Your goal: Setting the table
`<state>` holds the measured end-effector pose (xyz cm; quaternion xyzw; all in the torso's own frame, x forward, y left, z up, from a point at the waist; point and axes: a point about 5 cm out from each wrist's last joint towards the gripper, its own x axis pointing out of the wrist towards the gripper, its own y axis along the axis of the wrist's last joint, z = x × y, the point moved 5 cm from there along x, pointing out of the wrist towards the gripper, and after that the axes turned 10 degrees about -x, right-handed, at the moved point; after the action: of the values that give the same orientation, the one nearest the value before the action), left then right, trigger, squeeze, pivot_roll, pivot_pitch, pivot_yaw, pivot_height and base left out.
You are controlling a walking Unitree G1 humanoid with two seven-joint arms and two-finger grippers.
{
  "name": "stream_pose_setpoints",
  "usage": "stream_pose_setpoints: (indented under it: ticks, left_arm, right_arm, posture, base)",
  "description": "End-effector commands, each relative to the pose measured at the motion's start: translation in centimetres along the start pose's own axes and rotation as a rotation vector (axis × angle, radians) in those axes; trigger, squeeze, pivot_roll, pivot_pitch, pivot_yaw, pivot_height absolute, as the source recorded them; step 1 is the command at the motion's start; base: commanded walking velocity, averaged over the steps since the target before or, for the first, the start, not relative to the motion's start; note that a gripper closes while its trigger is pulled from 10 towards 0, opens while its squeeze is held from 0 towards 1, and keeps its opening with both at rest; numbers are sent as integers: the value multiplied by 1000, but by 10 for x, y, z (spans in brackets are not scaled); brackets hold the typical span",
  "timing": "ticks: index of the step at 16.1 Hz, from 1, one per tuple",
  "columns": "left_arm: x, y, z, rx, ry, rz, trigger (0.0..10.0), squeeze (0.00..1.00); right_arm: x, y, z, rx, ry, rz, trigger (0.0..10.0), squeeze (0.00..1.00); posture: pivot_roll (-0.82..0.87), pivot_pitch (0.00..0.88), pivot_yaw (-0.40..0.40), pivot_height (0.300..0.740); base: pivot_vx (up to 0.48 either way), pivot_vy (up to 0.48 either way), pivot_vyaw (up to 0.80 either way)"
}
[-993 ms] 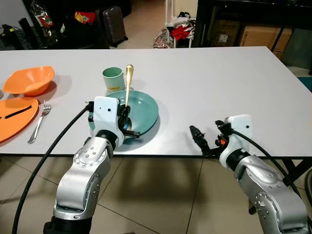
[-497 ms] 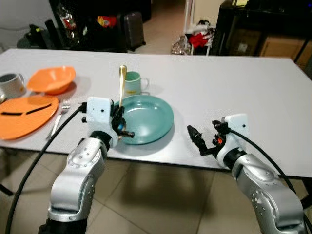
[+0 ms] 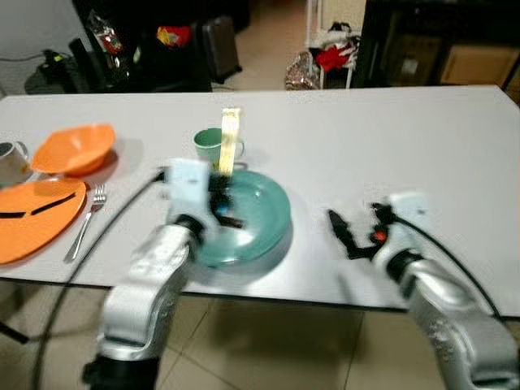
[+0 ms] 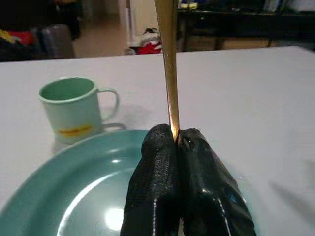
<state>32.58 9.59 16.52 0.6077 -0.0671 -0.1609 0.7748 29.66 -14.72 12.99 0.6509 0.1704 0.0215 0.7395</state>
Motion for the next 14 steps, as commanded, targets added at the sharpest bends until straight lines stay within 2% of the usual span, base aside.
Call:
stream_pose_setpoints:
  ticks: [1, 2, 3, 4, 6, 10, 12, 14]
  left_arm:
    - [0, -2, -15, -23, 48, -30, 10000, 0]
    - [1, -5, -18, -51, 59, -48, 10000, 0]
    - [5, -5, -20, -115, 65, -52, 10000, 0]
    - [7, -4, -20, -133, 60, -52, 10000, 0]
    - [20, -9, -26, -133, 83, -113, 10000, 0]
    - [28, -19, -26, -196, 72, -191, 10000, 0]
    - [34, -24, -32, -228, 114, -220, 10000, 0]
    - [37, -23, -33, -225, 132, -218, 10000, 0]
  right_arm:
    - [1, 6, -8, 4, 21, 25, 10000, 0]
    - [0, 7, -8, 4, 21, 25, 10000, 0]
    - [0, 7, -8, 3, 24, 20, 10000, 0]
    - [0, 6, -8, 0, 28, 16, 10000, 0]
    - [-2, 4, -7, -27, 49, -13, 10000, 0]
    - [-3, 5, -10, -43, 73, -27, 10000, 0]
    - [-5, 4, -10, -47, 84, -38, 10000, 0]
    - [-6, 3, -10, -48, 89, -45, 10000, 0]
  posture:
    - [-130, 0, 89, 740]
    - [-134, 0, 91, 740]
    - [-141, 0, 92, 740]
    - [-141, 0, 92, 740]
    - [-149, 0, 87, 740]
    - [-155, 1, 86, 740]
    - [-154, 8, 85, 740]
    - [-150, 16, 82, 740]
  base:
    - [0, 0, 0]
    - [0, 0, 0]
    - [0, 0, 0]
    - [0, 0, 0]
    - [0, 0, 0]
    - [0, 0, 0]
    - [0, 0, 0]
    - [0, 0, 0]
